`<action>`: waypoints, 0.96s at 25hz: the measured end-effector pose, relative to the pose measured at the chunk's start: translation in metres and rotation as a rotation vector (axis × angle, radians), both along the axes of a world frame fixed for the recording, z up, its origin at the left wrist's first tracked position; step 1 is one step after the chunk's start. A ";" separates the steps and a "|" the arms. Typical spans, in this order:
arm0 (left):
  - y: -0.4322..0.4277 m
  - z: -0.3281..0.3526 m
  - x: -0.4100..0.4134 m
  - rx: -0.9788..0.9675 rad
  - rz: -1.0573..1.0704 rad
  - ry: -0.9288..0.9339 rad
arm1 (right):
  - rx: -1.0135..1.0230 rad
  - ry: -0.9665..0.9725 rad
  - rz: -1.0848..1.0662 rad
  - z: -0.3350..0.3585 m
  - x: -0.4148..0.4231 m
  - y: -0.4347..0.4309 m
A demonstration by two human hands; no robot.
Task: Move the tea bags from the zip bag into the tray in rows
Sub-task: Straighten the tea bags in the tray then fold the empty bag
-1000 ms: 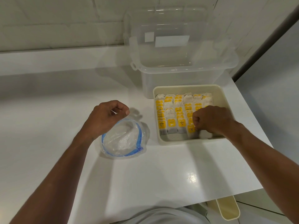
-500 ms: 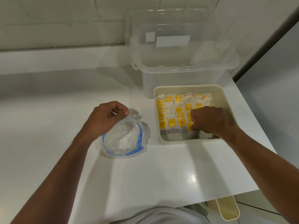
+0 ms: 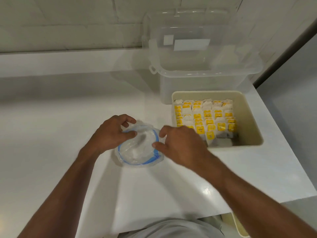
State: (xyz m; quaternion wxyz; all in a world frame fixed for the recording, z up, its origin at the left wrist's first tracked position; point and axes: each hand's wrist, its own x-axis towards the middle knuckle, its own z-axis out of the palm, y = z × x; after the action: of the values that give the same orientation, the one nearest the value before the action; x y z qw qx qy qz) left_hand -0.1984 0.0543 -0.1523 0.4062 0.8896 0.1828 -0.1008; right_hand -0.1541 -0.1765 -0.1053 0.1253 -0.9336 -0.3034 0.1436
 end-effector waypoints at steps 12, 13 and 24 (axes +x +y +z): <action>-0.002 -0.019 -0.023 -0.325 0.325 -0.103 | 0.687 0.793 -0.690 -0.079 -0.033 0.046; -0.005 -0.018 -0.024 -0.379 0.408 -0.142 | 0.754 0.778 -0.699 -0.078 -0.032 0.049; -0.038 0.007 -0.031 -1.331 0.796 -0.226 | 0.902 0.294 -0.301 -0.053 -0.054 0.080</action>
State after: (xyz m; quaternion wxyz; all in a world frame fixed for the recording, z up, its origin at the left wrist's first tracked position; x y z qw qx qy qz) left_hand -0.2291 0.0167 -0.1453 0.8757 0.3314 0.3467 0.0553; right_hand -0.2085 -0.0967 -0.1586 0.5775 -0.7898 -0.1761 0.1083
